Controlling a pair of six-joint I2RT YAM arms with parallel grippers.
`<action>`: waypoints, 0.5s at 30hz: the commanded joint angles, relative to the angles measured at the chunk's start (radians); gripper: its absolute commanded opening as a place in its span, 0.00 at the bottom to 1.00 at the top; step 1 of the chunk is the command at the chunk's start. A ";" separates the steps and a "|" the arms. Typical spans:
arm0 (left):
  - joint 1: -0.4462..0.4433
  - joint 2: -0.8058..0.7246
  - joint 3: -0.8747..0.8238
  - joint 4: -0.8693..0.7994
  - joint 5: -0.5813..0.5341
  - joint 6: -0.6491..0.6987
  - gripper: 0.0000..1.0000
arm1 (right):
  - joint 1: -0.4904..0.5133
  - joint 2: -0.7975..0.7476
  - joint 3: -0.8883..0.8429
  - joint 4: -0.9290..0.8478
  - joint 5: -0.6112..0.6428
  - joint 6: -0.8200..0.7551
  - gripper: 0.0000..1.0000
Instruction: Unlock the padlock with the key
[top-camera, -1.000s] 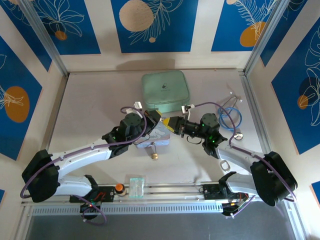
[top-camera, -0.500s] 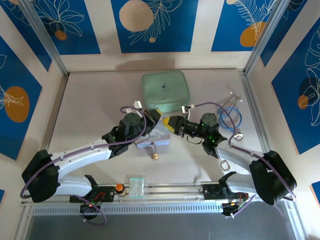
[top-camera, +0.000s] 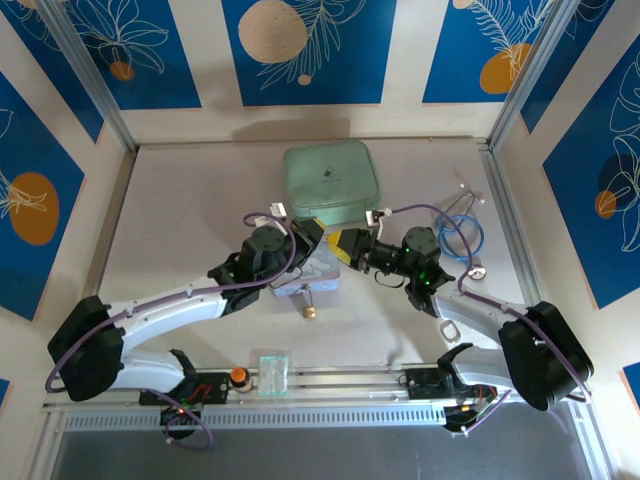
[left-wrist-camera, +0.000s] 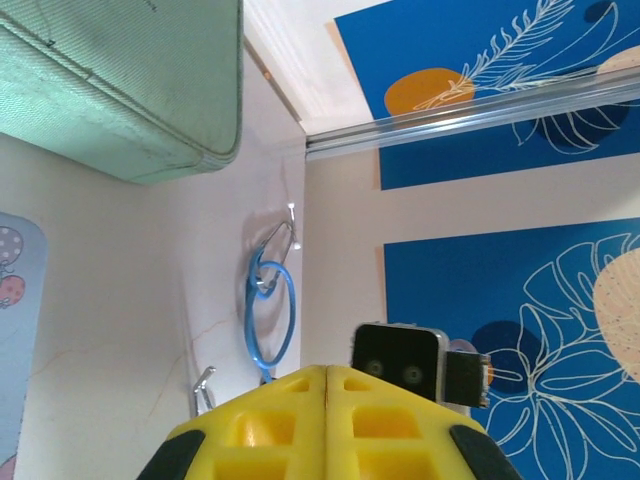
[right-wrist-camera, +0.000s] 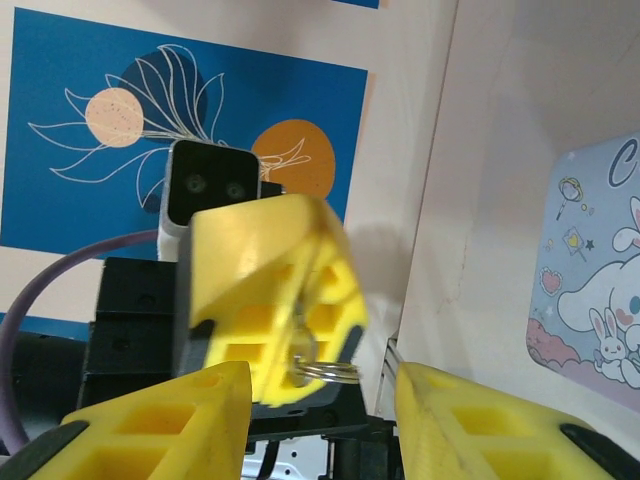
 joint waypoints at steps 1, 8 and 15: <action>0.003 0.010 0.032 0.012 0.016 -0.007 0.00 | -0.004 -0.007 0.018 0.048 0.001 -0.011 0.43; 0.004 0.012 0.028 0.024 0.012 -0.015 0.00 | -0.005 -0.003 0.014 0.035 0.001 -0.012 0.33; 0.003 0.003 0.027 0.016 0.016 -0.020 0.00 | -0.008 0.016 0.013 0.043 -0.005 -0.010 0.23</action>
